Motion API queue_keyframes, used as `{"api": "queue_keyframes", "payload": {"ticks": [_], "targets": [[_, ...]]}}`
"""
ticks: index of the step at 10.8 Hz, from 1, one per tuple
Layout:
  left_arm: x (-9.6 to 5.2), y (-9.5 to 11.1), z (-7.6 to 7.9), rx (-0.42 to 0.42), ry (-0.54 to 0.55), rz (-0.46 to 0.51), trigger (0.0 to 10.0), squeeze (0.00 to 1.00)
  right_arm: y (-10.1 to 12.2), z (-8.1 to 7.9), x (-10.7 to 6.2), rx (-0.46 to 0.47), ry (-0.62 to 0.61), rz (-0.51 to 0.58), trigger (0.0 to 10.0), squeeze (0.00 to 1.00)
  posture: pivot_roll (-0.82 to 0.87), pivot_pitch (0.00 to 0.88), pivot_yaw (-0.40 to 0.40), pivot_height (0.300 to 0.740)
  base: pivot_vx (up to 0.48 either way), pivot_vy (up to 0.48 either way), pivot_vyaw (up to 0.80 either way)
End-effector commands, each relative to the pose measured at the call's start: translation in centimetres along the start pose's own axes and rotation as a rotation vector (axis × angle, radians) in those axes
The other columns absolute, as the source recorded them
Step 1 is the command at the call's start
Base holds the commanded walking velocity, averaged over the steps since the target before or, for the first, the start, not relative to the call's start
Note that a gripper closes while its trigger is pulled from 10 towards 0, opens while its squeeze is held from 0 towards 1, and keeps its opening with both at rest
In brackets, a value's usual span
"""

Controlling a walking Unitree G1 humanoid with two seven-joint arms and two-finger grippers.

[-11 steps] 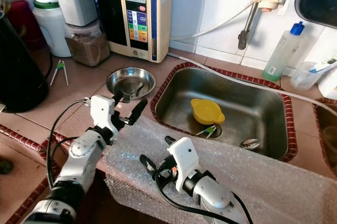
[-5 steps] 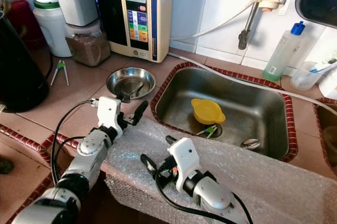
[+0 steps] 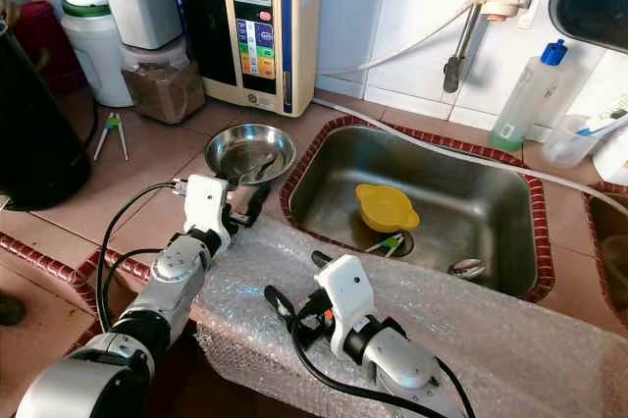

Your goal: Kitchen organization

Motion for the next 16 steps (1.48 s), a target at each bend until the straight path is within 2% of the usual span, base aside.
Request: {"api": "queue_keyframes", "payload": {"ticks": [1,7,9,12,16], "targets": [[0.0,-0.4,-0.7,-0.004,0.025,-0.027,0.0,0.0,0.2,0.5,-0.3,-0.011,-0.016,0.0,10.0,0.0,-0.06,0.0,0.009,0.74,0.0,0.0,0.0],[-0.3,-0.2,-3.3,0.019,0.099,-0.036,0.0,0.0,0.3,0.8,-0.1,-0.015,-0.023,0.004,10.0,0.0,-0.05,0.0,0.01,0.74,0.0,0.0,0.0],[-0.6,0.1,-4.8,0.033,0.136,-0.035,0.0,0.0,0.3,1.0,0.0,-0.018,-0.028,0.005,10.0,0.0,-0.04,0.0,0.011,0.74,0.0,0.0,0.0],[-0.7,0.2,-5.5,0.033,0.149,-0.033,0.0,0.0,0.2,1.2,0.2,-0.02,-0.032,0.006,10.0,0.0,-0.03,0.0,0.012,0.74,0.0,0.0,0.0],[-0.6,0.3,-5.4,0.019,0.139,-0.027,0.0,0.0,0.1,1.2,0.2,-0.022,-0.035,0.007,10.0,0.0,-0.03,0.0,0.015,0.74,0.0,0.0,0.0]]}}
Point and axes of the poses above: a point about 5 cm out from each wrist's last joint towards the gripper, its own x axis pointing out of the wrist towards the gripper, its own y axis along the axis of the wrist's last joint, z = x × y, the point moved 6 cm from there along x, pointing out of the wrist towards the gripper, and after that the axes turned 2 degrees about -x, right-handed, at the moved point
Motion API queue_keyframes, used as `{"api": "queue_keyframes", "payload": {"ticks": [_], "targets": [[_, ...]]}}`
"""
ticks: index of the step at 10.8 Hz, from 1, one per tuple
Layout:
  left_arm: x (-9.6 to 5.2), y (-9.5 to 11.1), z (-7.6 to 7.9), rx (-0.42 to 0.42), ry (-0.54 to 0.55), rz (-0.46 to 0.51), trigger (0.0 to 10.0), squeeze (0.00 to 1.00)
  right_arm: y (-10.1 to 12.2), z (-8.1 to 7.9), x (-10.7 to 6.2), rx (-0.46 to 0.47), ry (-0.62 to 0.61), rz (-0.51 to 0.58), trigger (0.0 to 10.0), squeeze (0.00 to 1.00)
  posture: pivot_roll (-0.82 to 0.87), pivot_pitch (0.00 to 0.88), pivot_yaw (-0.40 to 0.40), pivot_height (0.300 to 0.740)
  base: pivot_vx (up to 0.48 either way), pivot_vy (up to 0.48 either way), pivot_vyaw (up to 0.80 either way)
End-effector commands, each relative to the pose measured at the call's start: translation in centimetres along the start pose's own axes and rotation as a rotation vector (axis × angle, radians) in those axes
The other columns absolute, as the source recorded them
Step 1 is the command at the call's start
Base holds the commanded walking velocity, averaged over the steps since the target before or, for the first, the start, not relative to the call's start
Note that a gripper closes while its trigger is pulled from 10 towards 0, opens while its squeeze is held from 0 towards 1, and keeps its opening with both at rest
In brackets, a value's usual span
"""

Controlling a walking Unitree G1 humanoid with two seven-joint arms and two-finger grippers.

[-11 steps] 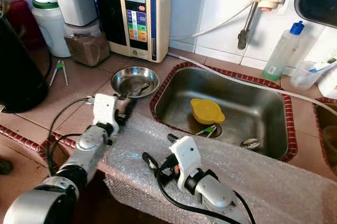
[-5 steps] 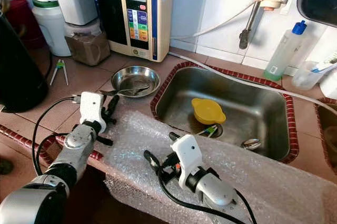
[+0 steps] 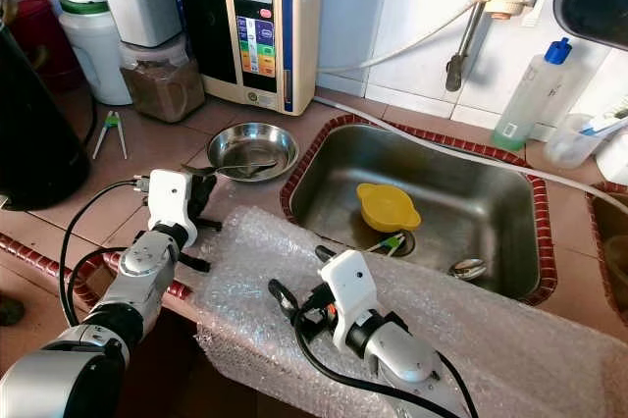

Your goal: Kitchen organization

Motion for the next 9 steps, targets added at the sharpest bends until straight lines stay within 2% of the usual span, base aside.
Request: {"api": "queue_keyframes", "payload": {"ticks": [1,4,5,6,7,9], "targets": [[0.3,0.5,0.0,0.001,-0.004,0.003,0.0,0.0,0.0,0.5,0.0,-0.008,-0.017,-0.002,10.0,0.0,-0.03,0.0,0.016,0.74,0.0,0.0,0.0],[0.3,0.6,-0.9,-0.025,0.053,0.009,0.0,0.0,-0.2,0.5,0.0,-0.006,-0.019,-0.004,10.0,0.0,-0.02,0.0,0.02,0.74,0.0,0.0,0.0],[0.3,0.3,-1.1,-0.048,0.071,-0.008,2.5,0.0,-0.2,0.4,0.1,-0.005,-0.021,-0.002,10.0,0.0,-0.02,0.0,0.023,0.74,0.0,0.0,0.0],[0.3,0.2,-1.1,-0.092,0.073,-0.015,10.0,0.56,-0.2,0.5,0.1,-0.005,-0.022,-0.001,10.0,0.0,-0.02,0.0,0.023,0.74,0.0,0.0,0.0],[0.4,0.2,-1.0,-0.12,0.071,-0.011,10.0,1.0,-0.2,0.5,0.2,-0.004,-0.025,0.0,10.0,0.0,-0.02,0.0,0.024,0.74,0.0,0.0,0.0],[0.4,0.1,-1.1,-0.15,0.084,-0.018,10.0,1.0,-0.2,0.5,0.2,-0.004,-0.024,0.0,10.0,0.0,-0.02,0.0,0.024,0.74,0.0,0.0,0.0]]}}
Point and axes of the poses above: a point about 5 cm out from each wrist's last joint towards the gripper, its own x axis pointing out of the wrist towards the gripper, its own y axis along the axis of the wrist's last joint, z = x × y, the point moved 6 cm from there along x, pointing out of the wrist towards the gripper, and after that the axes turned 2 degrees about -x, right-handed, at the moved point
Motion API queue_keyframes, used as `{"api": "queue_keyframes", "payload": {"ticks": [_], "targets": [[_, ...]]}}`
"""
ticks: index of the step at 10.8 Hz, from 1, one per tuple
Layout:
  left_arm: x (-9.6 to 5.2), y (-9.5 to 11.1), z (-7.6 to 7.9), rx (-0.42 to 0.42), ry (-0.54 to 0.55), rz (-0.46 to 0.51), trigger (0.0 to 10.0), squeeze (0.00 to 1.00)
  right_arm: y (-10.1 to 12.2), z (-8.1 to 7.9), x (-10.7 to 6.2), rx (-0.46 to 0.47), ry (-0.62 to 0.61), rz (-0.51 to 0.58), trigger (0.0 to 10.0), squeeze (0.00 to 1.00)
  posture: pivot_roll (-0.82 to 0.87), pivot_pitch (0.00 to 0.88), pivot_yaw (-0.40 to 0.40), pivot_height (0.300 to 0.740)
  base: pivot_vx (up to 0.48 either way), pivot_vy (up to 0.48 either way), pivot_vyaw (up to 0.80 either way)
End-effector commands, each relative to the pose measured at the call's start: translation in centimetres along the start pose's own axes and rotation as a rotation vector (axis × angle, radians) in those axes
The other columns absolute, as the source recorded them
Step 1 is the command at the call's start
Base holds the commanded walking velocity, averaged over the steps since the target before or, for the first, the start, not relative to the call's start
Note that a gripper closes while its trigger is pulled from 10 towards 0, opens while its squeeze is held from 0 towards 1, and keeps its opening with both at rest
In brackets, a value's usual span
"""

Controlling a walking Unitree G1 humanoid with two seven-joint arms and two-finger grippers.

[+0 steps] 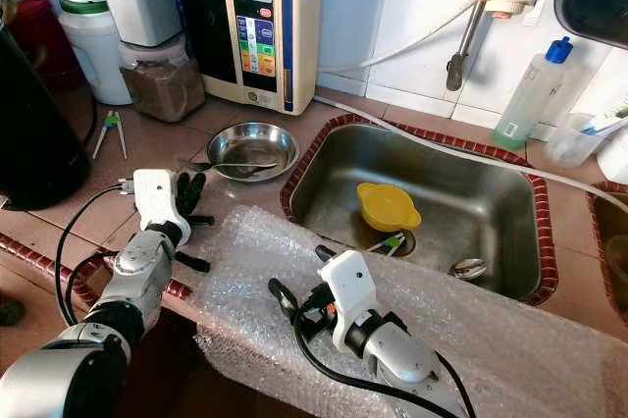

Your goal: Kitchen organization

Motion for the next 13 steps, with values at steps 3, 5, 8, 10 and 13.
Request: {"api": "queue_keyframes", "payload": {"ticks": [3,5,8,10,13], "targets": [[0.4,0.1,0.5,-0.098,-0.013,-0.015,10.0,1.0,-0.1,0.6,0.1,-0.007,-0.019,-0.006,10.0,0.0,-0.02,0.0,0.024,0.74,0.0,0.0,0.0],[0.3,0.3,-0.1,-0.128,0.007,-0.002,10.0,1.0,-0.1,0.6,0.0,-0.005,-0.016,-0.006,10.0,0.0,-0.02,0.0,0.028,0.74,0.0,0.0,0.0],[0.0,0.3,-1.0,-0.155,0.033,0.015,10.0,1.0,0.6,0.2,0.0,-0.001,0.014,0.03,10.0,0.0,-0.02,0.0,0.021,0.74,0.0,0.0,0.0],[-0.1,0.4,-1.3,-0.175,0.039,0.033,10.0,1.0,3.5,0.7,-0.1,0.0,0.002,0.159,10.0,0.0,-0.02,0.0,0.02,0.74,0.0,0.0,0.0],[-0.2,0.9,-1.9,-0.171,0.069,0.051,10.0,1.0,3.2,0.7,-0.1,0.005,0.004,0.157,10.0,0.0,-0.01,0.0,0.022,0.74,0.0,0.0,0.0]]}}
Point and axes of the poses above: a point about 5 cm out from each wrist's last joint towards the gripper, its own x axis pointing out of the wrist towards the gripper, its own y axis along the axis of the wrist's last joint, z = x × y, the point moved 6 cm from there along x, pointing out of the wrist towards the gripper, and after that the axes turned 2 degrees about -x, right-handed, at the moved point
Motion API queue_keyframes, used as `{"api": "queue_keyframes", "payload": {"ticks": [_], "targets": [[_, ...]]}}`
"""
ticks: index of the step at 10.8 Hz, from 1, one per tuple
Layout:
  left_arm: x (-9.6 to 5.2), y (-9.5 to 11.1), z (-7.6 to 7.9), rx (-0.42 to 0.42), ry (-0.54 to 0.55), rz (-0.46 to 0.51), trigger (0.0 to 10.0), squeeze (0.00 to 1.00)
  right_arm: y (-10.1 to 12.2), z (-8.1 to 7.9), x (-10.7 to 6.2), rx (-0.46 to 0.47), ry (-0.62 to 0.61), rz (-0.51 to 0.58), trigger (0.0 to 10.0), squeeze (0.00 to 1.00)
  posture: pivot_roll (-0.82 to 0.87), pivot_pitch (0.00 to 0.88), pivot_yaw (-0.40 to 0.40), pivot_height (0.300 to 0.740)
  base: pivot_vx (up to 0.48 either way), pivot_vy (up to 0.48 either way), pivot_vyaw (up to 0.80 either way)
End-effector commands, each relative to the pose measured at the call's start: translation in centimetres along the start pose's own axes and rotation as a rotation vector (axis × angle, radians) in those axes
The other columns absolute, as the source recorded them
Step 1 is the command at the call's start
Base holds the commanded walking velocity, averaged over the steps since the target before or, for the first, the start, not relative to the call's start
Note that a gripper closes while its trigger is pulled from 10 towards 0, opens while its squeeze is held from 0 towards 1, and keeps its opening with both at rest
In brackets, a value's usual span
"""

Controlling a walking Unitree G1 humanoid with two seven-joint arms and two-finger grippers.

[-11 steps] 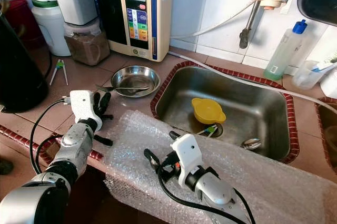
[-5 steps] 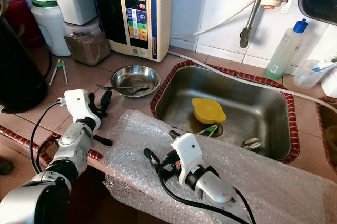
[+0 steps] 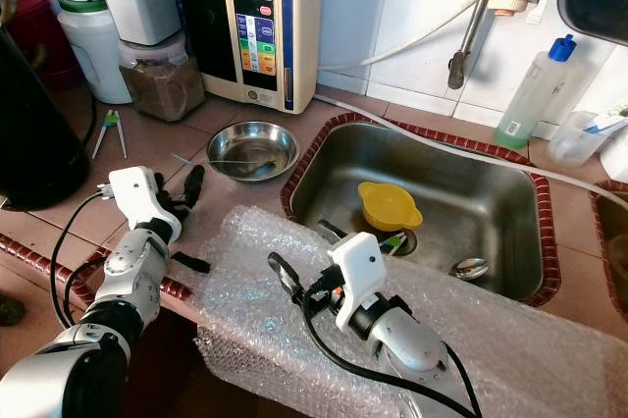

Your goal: Kitchen organization

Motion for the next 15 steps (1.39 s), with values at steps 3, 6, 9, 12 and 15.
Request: {"api": "queue_keyframes", "payload": {"ticks": [3,6,9,12,15], "targets": [[-0.4,-1.2,0.6,0.046,-0.047,-0.048,10.0,1.0,-0.3,-0.1,-0.1,-0.004,0.013,-0.012,10.0,0.0,-0.01,0.0,0.019,0.74,0.0,0.0,0.0],[-1.0,-2.0,1.4,0.054,-0.103,-0.062,10.0,1.0,-0.4,0.1,0.0,-0.013,0.018,-0.021,10.0,0.0,-0.01,0.0,0.016,0.74,0.0,0.0,0.0],[-1.7,-1.9,2.0,0.02,-0.165,-0.03,10.0,1.0,-0.7,0.0,-0.1,-0.016,0.027,-0.031,10.0,0.0,0.0,0.0,0.013,0.74,0.0,0.0,0.0],[-2.7,-1.9,4.3,0.071,-0.289,0.0,10.0,1.0,-0.9,-0.3,0.0,-0.011,0.039,-0.04,10.0,0.0,0.0,0.0,0.017,0.74,0.0,0.0,0.0],[-3.2,-1.5,6.3,0.106,-0.398,0.016,10.0,1.0,-1.0,-0.1,0.2,-0.016,0.037,-0.041,10.0,0.0,0.01,0.0,0.022,0.74,0.0,0.0,0.0]]}}
Point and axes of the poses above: a point about 5 cm out from each wrist's last joint towards the gripper, its own x axis pointing out of the wrist towards the gripper, its own y axis along the axis of the wrist's last joint, z = x × y, the point moved 6 cm from there along x, pointing out of the wrist towards the gripper, and after that the axes turned 2 degrees about -x, right-handed, at the moved point
